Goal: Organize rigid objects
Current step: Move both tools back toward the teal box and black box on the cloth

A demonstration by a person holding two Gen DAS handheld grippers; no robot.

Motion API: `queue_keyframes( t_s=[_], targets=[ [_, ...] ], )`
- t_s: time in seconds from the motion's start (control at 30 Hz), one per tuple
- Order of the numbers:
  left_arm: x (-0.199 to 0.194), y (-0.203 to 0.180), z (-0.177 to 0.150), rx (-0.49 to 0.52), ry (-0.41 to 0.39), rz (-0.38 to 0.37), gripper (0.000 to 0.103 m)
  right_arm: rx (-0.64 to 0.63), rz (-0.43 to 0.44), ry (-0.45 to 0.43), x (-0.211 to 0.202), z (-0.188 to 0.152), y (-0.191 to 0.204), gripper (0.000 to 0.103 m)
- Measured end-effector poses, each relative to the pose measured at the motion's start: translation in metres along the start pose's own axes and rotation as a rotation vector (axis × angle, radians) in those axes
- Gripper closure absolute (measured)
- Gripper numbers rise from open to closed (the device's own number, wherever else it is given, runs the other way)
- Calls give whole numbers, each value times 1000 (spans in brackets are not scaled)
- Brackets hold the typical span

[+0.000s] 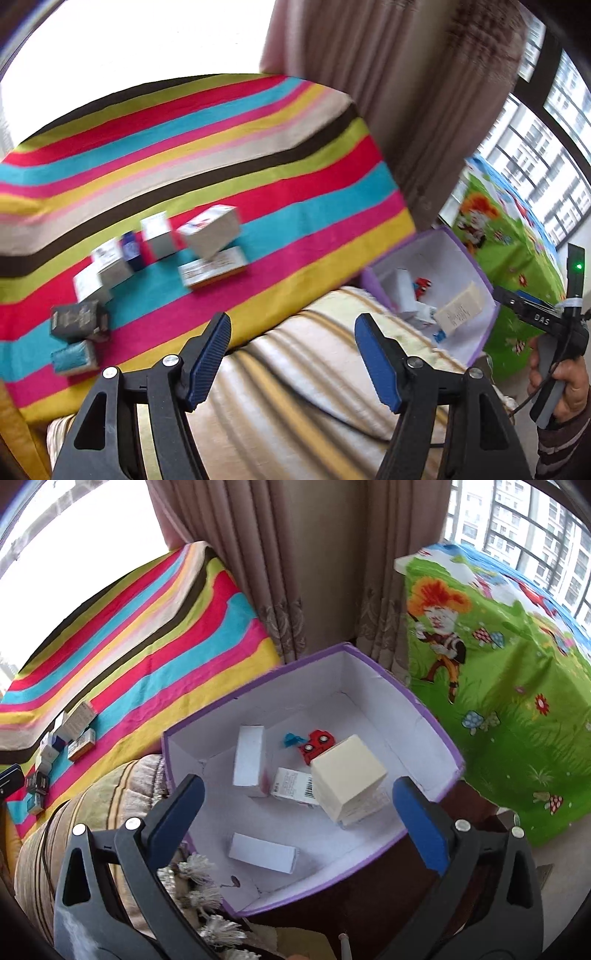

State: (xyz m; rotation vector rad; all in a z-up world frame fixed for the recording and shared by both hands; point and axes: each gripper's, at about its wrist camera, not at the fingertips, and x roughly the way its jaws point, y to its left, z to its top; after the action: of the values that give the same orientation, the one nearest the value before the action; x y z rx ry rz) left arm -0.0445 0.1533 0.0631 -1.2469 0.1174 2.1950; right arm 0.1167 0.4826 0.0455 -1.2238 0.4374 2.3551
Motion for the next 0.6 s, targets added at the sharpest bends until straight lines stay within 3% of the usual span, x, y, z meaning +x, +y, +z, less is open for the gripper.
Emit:
queue_keyframes(
  t_s=[0.3, 0.6],
  targets=[
    [-26, 109, -32, -213, -10, 132, 32, -121, 65, 3, 9, 10, 59, 1],
    [-20, 161, -45, -290, 53, 256, 22, -224, 131, 2, 22, 21, 116, 1]
  ],
)
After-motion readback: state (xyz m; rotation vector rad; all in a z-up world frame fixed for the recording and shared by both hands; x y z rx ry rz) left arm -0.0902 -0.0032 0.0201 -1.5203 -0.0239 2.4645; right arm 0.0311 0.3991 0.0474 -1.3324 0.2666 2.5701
